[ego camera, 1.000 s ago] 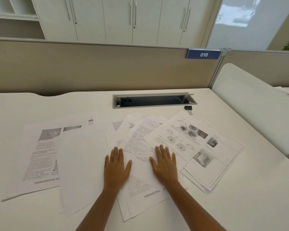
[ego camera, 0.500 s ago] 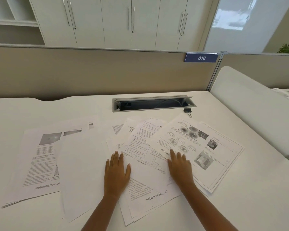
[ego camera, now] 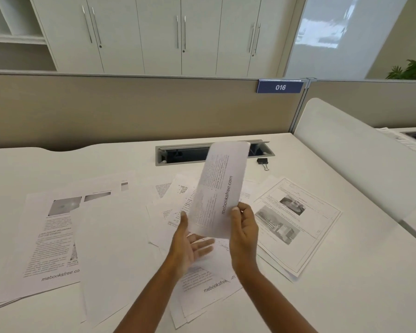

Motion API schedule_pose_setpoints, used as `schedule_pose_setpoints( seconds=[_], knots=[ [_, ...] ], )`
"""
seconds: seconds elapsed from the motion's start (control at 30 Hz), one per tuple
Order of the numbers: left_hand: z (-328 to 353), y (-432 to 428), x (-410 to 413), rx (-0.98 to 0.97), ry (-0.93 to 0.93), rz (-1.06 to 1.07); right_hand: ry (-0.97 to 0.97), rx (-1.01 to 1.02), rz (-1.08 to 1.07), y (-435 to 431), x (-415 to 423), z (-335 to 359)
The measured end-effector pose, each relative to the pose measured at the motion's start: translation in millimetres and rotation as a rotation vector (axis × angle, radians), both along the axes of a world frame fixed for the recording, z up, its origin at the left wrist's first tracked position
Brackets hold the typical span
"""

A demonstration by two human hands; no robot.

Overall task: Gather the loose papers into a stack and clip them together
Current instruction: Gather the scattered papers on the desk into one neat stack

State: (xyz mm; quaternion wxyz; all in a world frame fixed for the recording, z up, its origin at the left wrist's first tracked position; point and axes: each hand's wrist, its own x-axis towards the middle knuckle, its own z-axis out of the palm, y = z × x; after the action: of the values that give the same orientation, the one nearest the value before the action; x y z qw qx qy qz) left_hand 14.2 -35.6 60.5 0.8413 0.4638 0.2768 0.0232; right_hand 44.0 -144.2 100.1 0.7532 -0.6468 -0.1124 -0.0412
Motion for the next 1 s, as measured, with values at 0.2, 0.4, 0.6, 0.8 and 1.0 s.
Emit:
schedule_pose_setpoints(
  seconds=[0.2, 0.4, 0.6, 0.8, 1.0],
  knots=[
    [13.0, 27.8, 8.4, -0.211, -0.151, 0.314, 0.410, -0.091, 0.203, -16.8, 2.1, -16.7],
    [12.3, 55.0, 2.9, 0.465, -0.087, 0.154, 0.219, -1.089, -0.156, -81.2, 69.2, -40.6],
    [0.5, 59.1, 0.9, 0.523, 0.002, 0.034, 0.646, -1.303, -0.336, -124.8, 101.9, -39.0],
    [-10.7, 58.7, 1.1, 0.500, 0.116, 0.017, 0.725, -1.253, -0.334, -126.4, 114.6, -34.8],
    [-11.1, 57.2, -1.1, 0.509, 0.119, -0.003, 0.549, -0.798, -0.469, -125.4, 113.6, -24.4]
  ],
)
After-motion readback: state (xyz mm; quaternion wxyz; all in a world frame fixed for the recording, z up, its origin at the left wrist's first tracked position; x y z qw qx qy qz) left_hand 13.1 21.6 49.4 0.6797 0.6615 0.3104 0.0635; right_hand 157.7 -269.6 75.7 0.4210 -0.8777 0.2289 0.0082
